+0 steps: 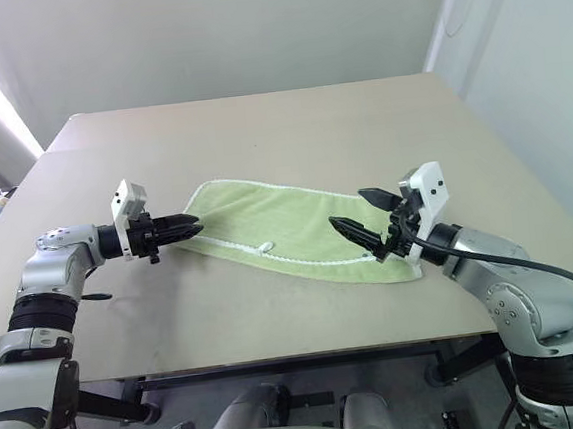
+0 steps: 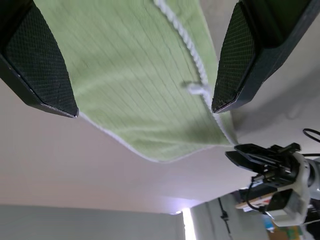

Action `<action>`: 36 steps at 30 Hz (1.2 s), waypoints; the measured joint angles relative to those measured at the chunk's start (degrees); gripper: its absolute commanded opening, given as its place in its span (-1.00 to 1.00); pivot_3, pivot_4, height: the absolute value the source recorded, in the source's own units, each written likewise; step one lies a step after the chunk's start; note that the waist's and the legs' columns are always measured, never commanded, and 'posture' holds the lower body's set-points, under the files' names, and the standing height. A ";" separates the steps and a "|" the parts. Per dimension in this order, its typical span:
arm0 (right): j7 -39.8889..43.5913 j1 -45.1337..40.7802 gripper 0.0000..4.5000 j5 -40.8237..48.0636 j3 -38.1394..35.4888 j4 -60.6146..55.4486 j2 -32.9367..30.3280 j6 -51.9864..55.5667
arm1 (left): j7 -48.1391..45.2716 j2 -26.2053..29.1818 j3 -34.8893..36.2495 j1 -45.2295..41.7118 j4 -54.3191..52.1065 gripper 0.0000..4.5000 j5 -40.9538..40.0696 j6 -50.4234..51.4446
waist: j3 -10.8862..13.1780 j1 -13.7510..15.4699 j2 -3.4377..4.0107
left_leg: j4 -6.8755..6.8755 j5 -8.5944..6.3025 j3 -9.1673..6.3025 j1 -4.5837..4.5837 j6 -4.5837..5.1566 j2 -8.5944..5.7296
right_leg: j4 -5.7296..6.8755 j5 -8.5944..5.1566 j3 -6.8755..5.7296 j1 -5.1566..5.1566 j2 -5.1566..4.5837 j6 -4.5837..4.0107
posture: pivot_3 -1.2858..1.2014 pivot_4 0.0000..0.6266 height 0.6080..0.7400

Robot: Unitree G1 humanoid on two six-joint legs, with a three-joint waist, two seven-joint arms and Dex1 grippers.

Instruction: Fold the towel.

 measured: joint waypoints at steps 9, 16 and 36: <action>-3.75 4.20 0.98 0.17 -4.88 -3.53 -3.57 4.11 | -1.33 -0.15 -1.41 -3.33 3.79 -0.37 0.96 -1.14 | -0.01 -0.01 -0.02 | 0.00 0.00 0.07 -0.01 0.01 0.03 | 0.01 0.02 0.05 -0.06 0.00 0.02 | 0.03 -1.00 0.30; -6.43 7.61 0.98 1.15 -6.00 -6.23 -3.91 7.98 | -1.84 1.84 -3.47 -8.20 11.98 -0.37 4.83 -3.73 | -0.02 -0.02 -0.04 | 0.06 0.00 0.13 0.00 0.01 0.03 | 0.02 0.03 0.11 -0.04 0.00 0.05 | 0.03 -1.00 0.30; -9.08 2.91 0.98 -0.17 -0.16 -3.93 -4.54 15.99 | -6.03 6.33 -6.59 -14.23 29.28 -0.37 14.35 -10.38 | -0.05 0.08 -0.14 | 0.08 0.00 0.15 -0.01 0.02 0.04 | 0.06 0.08 0.12 -0.08 0.01 0.11 | 0.03 -1.00 0.30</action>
